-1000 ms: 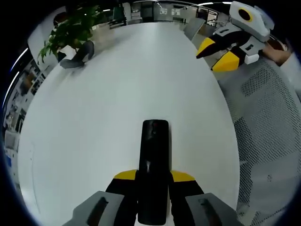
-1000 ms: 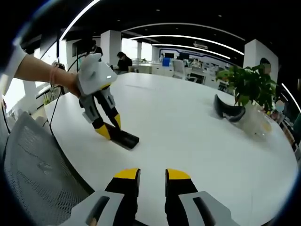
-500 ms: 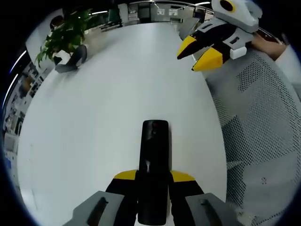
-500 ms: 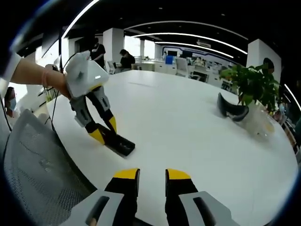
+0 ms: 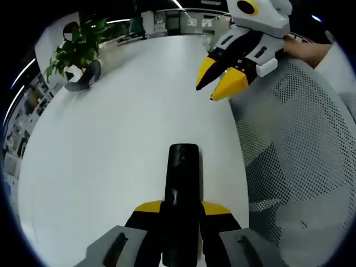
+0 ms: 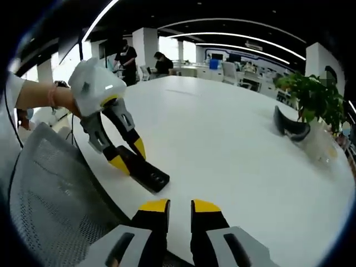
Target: Press the specified remote control buttons in sequence, fully releasing each button before pressing the next.
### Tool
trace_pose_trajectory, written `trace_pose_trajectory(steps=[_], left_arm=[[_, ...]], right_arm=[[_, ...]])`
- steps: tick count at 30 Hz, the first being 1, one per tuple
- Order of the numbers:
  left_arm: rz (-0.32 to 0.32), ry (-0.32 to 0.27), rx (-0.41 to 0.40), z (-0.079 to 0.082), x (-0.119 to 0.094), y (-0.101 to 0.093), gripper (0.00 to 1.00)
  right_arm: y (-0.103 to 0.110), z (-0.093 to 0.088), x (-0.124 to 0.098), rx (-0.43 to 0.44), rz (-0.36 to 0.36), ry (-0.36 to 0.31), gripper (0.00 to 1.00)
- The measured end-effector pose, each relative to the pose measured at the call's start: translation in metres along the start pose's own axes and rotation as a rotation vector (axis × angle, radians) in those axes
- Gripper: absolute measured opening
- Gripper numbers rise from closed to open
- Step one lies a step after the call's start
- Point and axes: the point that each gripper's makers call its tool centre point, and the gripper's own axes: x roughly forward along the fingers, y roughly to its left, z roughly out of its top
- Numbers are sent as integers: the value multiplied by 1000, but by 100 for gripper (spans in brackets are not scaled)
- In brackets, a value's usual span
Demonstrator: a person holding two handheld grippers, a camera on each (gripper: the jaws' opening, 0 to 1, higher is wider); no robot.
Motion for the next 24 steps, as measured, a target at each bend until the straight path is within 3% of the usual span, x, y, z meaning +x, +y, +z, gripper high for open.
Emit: trace_pose_trajectory(steps=[4, 10, 15, 24], left_arm=[[-7, -23, 4, 3, 1, -10, 24], [-22, -48, 16, 5, 2, -21, 24], [-24, -56, 20, 6, 2, -25, 24], [-27, -150, 5, 7, 1, -28, 25]], right_arm=[[18, 0, 5, -57, 113, 48, 3], [22, -10, 13, -144, 160, 137, 3], [30, -10, 14, -178, 209, 166, 0], [31, -8, 29, -240, 252, 214, 0]])
